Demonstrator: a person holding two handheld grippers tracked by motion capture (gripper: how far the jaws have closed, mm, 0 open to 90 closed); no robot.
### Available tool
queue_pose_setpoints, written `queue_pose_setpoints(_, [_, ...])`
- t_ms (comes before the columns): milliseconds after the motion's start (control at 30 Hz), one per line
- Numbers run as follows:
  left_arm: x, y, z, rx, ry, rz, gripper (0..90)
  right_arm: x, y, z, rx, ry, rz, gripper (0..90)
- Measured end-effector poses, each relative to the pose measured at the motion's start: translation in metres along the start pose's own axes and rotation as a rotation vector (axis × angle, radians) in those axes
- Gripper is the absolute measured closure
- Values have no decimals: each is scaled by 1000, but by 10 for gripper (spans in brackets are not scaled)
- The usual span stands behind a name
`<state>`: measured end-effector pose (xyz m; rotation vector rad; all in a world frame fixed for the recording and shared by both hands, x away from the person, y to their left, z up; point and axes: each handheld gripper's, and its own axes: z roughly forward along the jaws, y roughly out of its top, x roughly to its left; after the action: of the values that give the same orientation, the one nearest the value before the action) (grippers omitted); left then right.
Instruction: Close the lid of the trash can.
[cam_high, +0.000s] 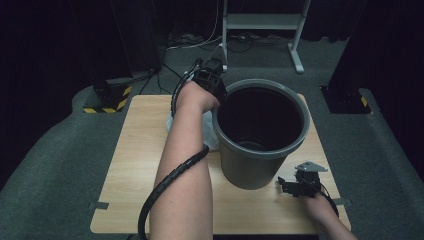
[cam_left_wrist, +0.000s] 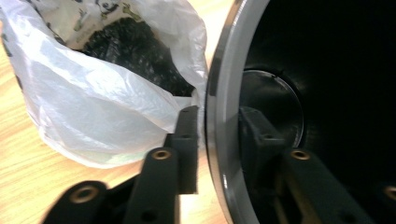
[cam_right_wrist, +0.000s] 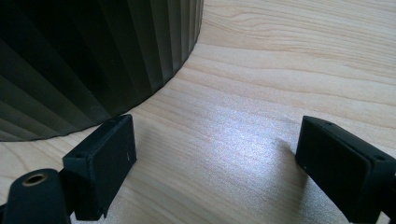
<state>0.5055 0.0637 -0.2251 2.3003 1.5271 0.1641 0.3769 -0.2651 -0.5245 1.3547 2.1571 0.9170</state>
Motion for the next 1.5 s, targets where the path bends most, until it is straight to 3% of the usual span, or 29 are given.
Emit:
queue_pose_setpoints(133, [1, -3, -5, -35, 23, 27, 496, 0, 0, 0, 1, 2, 1, 119])
queue_pose_setpoints(200, [1, -5, -8, -41, 27, 43, 449, 0, 0, 0, 2, 4, 1, 119])
queue_pose_setpoints(267, [0, -7, -10, -45, 59, 67, 408, 1, 1, 1, 2, 5, 0, 119])
queue_pose_setpoints(367, [1, -11, -14, -63, 61, 75, 354, 0, 1, 1, 2, 3, -2, 118])
queue_pose_setpoints(500, [1, -17, -18, -75, 51, 86, 344, 1, 1, 1, 3, 4, -4, 117])
queue_pose_setpoints(733, [4, -23, -26, -93, 66, 78, 273, 1, 1, 1, 2, 5, -6, 118])
queue_pose_setpoints(900, [5, -30, -32, -105, 75, 95, 247, 0, 1, 2, 2, 6, -6, 117])
queue_pose_setpoints(1500, [53, -68, -27, -66, 84, -2, 250, 0, 2, 2, 1, 4, -9, 117])
